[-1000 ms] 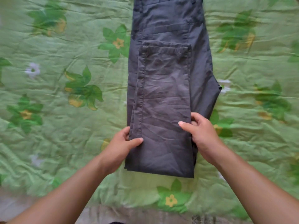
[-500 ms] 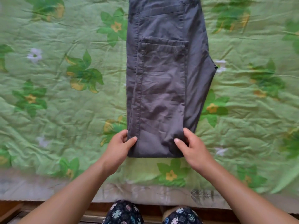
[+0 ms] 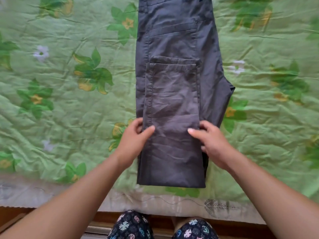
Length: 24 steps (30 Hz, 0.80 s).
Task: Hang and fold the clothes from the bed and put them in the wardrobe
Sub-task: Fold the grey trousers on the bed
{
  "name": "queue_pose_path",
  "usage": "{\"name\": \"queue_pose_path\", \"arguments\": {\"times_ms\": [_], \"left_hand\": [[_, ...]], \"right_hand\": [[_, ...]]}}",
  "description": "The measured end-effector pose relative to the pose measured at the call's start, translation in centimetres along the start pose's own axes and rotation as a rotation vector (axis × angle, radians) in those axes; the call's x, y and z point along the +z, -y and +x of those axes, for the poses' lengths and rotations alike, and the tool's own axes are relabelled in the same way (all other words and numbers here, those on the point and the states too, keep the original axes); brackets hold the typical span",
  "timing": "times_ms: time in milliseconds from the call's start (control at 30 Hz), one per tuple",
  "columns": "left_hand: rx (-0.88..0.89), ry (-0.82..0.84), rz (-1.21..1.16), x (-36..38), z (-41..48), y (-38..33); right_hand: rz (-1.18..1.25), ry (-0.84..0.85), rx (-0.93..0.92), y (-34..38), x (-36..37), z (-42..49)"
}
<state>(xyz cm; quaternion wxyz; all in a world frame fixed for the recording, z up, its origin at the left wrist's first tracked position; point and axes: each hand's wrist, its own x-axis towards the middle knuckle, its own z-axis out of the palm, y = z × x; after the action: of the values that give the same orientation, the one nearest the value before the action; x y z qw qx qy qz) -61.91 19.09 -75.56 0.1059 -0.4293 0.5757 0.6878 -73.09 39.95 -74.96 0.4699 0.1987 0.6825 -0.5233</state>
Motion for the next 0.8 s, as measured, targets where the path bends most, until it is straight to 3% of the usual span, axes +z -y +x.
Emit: {"name": "queue_pose_path", "arguments": {"times_ms": [200,300,367,467,567,800], "left_hand": [[0.231,-0.12,0.071,2.4,5.6,-8.0],[0.357,-0.142,-0.005,1.5,7.7,-13.4],[0.369,-0.15,-0.083,0.8,9.8,-17.0],[0.118,-0.086,-0.065,0.5,11.8,-18.9],[-0.083,-0.019,0.083,0.3,11.3,-15.9],[-0.265,0.146,0.007,-2.8,3.4,-4.9]], "right_hand": [[-0.076,-0.148,-0.305,8.4,2.9,2.9],[-0.064,-0.174,-0.518,13.9,2.9,3.4],[-0.06,-0.18,-0.552,17.6,2.6,4.8],[-0.176,-0.101,-0.304,19.5,1.8,7.0],[-0.246,0.055,-0.014,16.0,1.0,7.2],[-0.257,0.052,0.127,3.8,-1.4,2.4]]}}
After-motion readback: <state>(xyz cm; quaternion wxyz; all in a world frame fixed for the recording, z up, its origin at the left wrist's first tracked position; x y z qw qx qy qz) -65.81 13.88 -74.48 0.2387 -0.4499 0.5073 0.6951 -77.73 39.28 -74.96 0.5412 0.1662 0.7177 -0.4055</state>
